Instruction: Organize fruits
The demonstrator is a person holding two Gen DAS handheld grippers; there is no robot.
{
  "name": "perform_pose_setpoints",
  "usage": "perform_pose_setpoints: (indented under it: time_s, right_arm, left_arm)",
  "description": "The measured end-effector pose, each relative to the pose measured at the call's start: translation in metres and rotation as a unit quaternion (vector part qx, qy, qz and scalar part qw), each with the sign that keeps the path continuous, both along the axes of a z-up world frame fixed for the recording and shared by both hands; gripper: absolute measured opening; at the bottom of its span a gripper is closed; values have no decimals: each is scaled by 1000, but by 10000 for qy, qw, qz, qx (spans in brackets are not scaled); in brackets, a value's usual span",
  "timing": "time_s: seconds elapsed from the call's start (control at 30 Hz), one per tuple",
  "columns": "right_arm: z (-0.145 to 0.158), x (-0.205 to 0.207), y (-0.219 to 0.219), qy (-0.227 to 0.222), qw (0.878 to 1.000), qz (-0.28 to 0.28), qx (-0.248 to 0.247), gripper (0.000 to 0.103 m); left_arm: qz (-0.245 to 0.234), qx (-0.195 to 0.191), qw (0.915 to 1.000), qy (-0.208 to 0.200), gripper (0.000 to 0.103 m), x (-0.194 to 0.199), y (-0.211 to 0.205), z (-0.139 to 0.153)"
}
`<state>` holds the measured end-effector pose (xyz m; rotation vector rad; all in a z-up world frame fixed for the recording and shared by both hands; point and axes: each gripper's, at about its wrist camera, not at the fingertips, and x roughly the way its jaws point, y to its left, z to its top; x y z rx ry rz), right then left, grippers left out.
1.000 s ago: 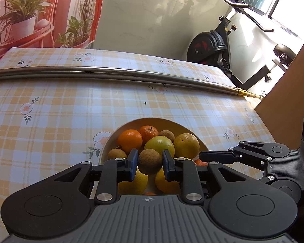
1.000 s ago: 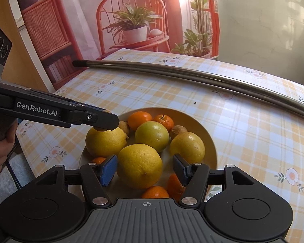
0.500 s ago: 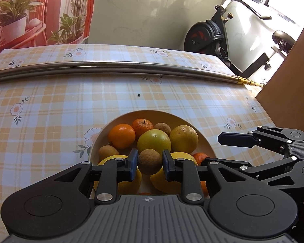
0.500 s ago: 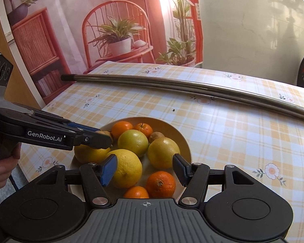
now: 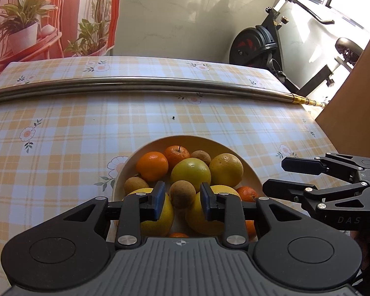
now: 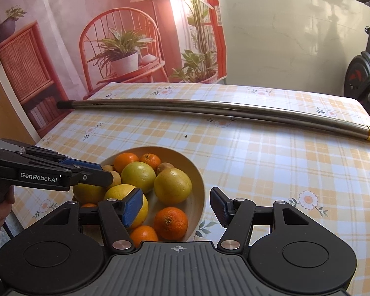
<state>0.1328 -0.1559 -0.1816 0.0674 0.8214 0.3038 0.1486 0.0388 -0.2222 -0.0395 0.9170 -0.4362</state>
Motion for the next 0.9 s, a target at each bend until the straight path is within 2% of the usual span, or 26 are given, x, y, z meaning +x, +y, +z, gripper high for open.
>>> perform_pose_setpoints:
  time_s: [0.07,0.1,0.23,0.33,0.47,0.57,0.73,0.9]
  right_arm:
    - [1,-1,0,14,10000,-6,-6,59]
    - [1,-1,0,24,10000,-11,-10,60]
    - [3,-5,2,31,10000,-15,-1,69]
    - [5,-8,3,5,10000,0,-2,75]
    - [11,-13,5,-21,10000,-4,5,90]
    - [13,-17,4,2,10000,-25,72,96]
    - [17,-25,4,37,9998,-183,98,102]
    - [27,-38,8,-77,9997,-222,91,102]
  left_arm:
    - [87,-50,9999,-93,50,-3,3,5]
    - [117,-56,9998,-139,52,-5,4,8]
    - [220,-126,9993,-267,76,-11,10,17]
    - [312,-193,9985,-413,80,-18,15,22]
    - [387,-280,9974,-540,95,-27,21,27]
    - [430,-333,9968,-584,98,-33,23,29]
    - [530,-204,9957,-727,99,-46,27,34]
    - [591,-107,9930,-1020,103,-62,31,48]
